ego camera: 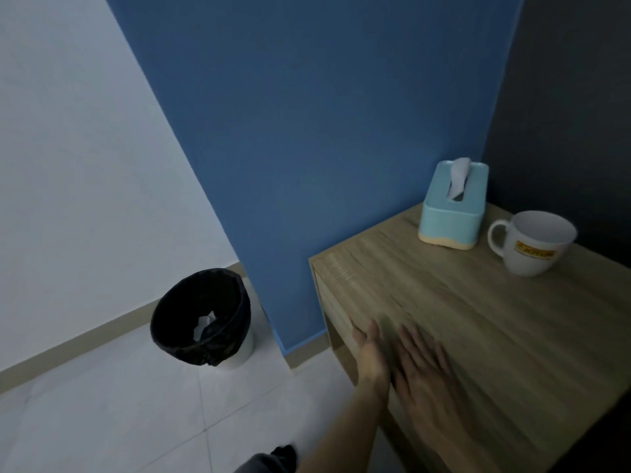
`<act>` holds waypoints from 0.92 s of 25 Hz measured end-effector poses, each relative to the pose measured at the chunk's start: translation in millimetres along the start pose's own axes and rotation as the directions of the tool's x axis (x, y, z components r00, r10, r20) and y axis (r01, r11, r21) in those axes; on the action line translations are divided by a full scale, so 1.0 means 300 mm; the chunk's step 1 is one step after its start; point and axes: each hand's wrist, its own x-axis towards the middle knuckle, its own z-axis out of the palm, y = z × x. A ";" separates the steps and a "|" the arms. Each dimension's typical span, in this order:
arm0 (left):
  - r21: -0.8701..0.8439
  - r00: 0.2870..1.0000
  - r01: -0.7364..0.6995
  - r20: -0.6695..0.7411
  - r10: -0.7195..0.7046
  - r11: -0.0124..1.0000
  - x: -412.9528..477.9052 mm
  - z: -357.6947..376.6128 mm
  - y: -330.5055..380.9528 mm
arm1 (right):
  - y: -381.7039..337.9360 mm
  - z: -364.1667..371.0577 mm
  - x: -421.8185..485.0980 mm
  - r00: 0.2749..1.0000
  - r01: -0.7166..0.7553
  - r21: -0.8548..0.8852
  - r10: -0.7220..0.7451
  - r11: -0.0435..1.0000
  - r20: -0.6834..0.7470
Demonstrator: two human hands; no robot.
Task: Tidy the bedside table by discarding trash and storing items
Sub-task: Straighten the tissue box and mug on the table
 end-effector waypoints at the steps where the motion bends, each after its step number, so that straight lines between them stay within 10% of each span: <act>1: 0.009 0.999 -0.025 -0.021 0.025 1.000 0.004 0.006 -0.006 | 0.007 0.007 -0.002 1.000 0.004 -0.007 -0.004 1.000 0.001; 4: 0.388 0.947 -0.177 -0.182 0.263 0.905 -0.002 0.047 0.003 | 0.076 -0.032 -0.003 0.997 -0.071 0.070 0.073 0.995 -0.028; 10: 0.950 0.928 -0.172 0.067 0.367 0.261 0.051 0.217 0.062 | 0.349 -0.162 0.000 0.911 -0.352 0.202 0.384 0.914 -0.148; 15: 0.752 0.870 -0.472 0.312 0.382 0.460 0.185 0.359 0.173 | 0.437 -0.288 0.157 0.732 -0.527 0.547 0.674 0.650 -0.095; 23: 0.794 0.794 -0.572 0.471 0.385 0.207 0.390 0.604 0.359 | 0.607 -0.271 0.379 0.701 -0.391 0.733 0.696 0.557 -0.156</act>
